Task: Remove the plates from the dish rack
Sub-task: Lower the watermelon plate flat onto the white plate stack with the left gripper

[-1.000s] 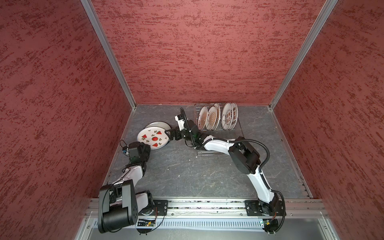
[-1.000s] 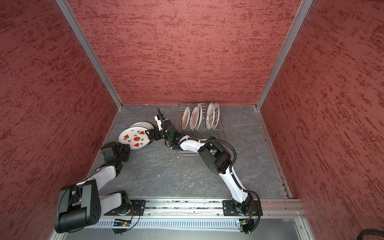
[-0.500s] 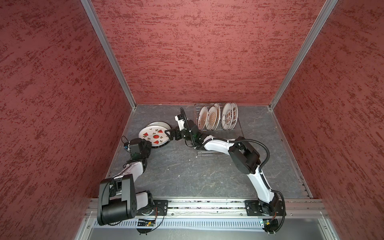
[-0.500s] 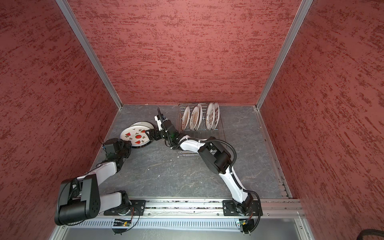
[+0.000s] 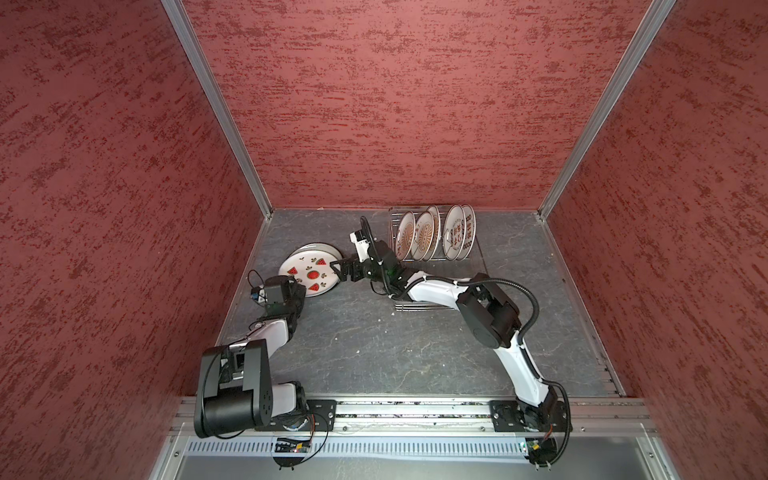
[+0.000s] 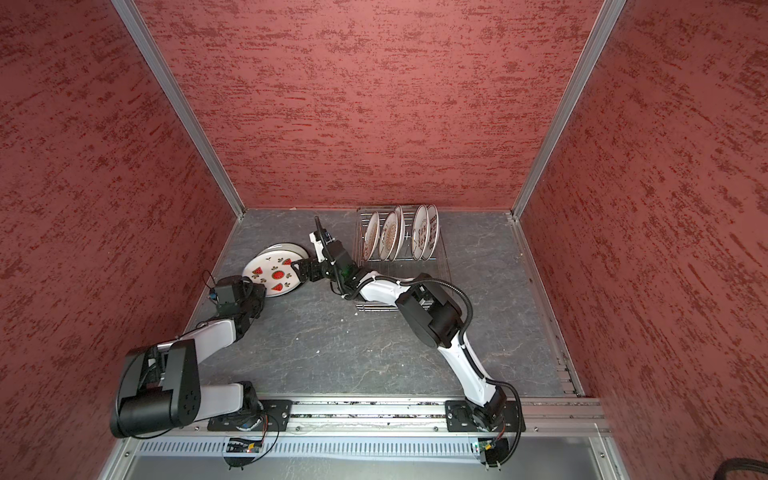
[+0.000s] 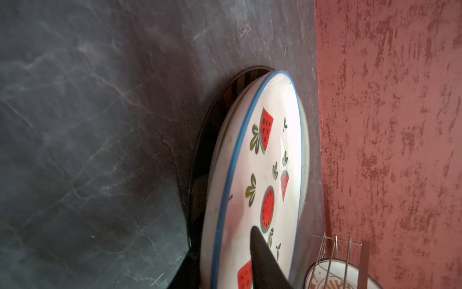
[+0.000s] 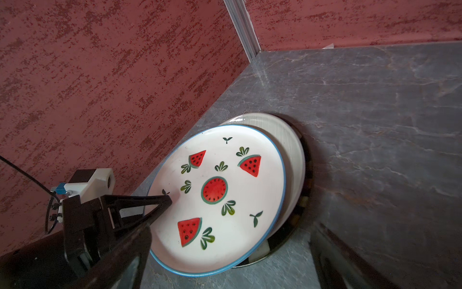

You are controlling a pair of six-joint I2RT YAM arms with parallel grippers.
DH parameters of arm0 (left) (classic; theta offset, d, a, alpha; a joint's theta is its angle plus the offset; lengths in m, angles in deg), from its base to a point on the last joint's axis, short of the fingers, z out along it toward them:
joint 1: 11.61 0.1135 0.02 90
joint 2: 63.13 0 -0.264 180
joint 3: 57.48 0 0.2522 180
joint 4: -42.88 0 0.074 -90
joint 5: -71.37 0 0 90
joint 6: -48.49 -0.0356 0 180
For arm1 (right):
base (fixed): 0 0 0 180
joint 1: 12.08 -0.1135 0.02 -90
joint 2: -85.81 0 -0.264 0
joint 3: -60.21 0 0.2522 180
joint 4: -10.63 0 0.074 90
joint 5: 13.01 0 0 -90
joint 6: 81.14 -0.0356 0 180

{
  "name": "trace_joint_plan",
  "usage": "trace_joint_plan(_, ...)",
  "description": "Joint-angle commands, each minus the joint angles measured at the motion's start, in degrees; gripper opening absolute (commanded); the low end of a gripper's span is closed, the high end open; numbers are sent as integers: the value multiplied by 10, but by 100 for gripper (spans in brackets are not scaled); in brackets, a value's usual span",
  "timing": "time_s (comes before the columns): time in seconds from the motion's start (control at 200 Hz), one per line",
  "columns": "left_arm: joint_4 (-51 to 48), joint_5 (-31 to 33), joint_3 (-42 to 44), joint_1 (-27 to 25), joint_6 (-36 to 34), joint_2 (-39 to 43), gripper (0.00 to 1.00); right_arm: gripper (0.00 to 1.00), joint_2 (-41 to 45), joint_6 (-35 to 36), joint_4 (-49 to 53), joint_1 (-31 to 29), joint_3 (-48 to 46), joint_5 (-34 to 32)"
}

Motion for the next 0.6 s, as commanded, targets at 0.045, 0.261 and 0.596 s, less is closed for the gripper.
trace_joint_plan(0.045, 1, 29, -26, -5, -9, 0, 37, 99, -8, 17, 10, 0, 9, -2)
trace_joint_plan(0.261, -22, 53, -42, -14, -16, -2, 39, 99, -15, 16, 16, 1, 13, 3)
trace_joint_plan(0.596, -35, 81, -66, -27, -12, -40, 55, 99, -15, 14, 19, 4, 9, 5)
